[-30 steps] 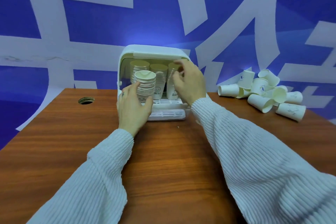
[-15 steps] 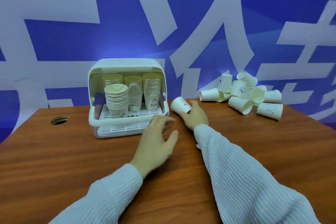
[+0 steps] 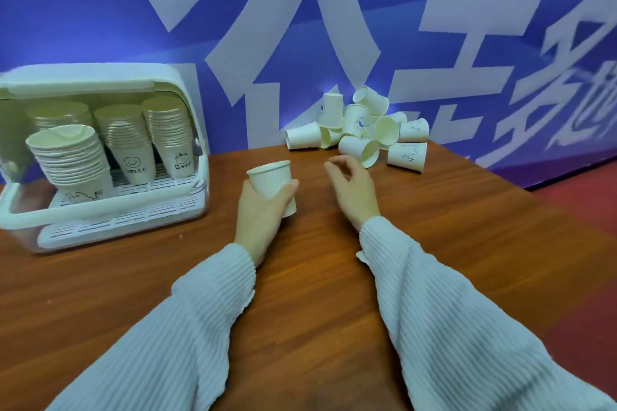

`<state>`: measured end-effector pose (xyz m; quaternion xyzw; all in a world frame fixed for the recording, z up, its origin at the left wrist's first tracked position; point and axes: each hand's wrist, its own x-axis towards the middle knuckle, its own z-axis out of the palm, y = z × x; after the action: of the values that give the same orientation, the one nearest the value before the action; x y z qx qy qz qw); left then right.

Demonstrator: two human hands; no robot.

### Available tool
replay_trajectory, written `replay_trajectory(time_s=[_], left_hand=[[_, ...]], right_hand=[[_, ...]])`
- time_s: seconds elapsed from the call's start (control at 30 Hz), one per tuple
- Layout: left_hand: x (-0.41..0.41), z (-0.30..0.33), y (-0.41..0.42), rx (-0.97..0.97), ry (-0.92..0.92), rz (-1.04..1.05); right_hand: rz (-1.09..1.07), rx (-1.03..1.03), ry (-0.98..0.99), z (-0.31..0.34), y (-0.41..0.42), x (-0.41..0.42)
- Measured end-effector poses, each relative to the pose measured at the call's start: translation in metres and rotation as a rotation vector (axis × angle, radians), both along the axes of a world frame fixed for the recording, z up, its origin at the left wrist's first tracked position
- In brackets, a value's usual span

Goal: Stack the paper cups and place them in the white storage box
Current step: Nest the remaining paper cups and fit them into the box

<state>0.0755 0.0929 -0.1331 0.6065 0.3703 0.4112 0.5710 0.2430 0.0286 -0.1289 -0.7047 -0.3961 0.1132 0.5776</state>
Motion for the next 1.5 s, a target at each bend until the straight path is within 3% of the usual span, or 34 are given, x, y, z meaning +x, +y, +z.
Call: replay_trajectory(time_s=[0.07, 0.13, 0.23, 0.37, 0.67, 0.87, 1.1, 1.3, 1.5], left_hand=[[0.002, -0.002, -0.014, 0.174, 0.165, -0.013], [0.003, -0.003, -0.019, 0.234, 0.204, -0.065], [0.006, -0.001, -0.017, 0.257, 0.229, -0.076], [0.008, -0.002, -0.019, 0.270, 0.267, -0.094], [0.002, 0.001, -0.018, 0.241, 0.237, -0.071], [-0.011, 0.000, -0.025, 0.209, 0.213, -0.053], [-0.068, 0.001, -0.032, 0.240, 0.179, -0.031], [-0.138, 0.020, -0.019, 0.370, 0.068, 0.211], [-0.202, 0.041, 0.013, 0.386, -0.063, 0.535]], right_hand=[[-0.229, -0.155, -0.185, -0.006, 0.007, 0.039], [-0.336, -0.372, -0.291, -0.017, 0.018, 0.066], [-0.318, -0.559, -0.384, -0.025, 0.038, 0.081], [-0.250, -0.604, -0.453, -0.025, 0.055, 0.091], [-0.197, -0.225, -0.435, -0.009, 0.025, 0.048], [-0.058, -0.268, -0.526, -0.012, -0.005, 0.007], [-0.066, -0.092, -0.414, -0.003, -0.028, -0.040], [0.018, 0.217, -0.138, 0.033, -0.014, -0.109], [0.192, 0.293, -0.310, 0.076, 0.044, -0.189]])
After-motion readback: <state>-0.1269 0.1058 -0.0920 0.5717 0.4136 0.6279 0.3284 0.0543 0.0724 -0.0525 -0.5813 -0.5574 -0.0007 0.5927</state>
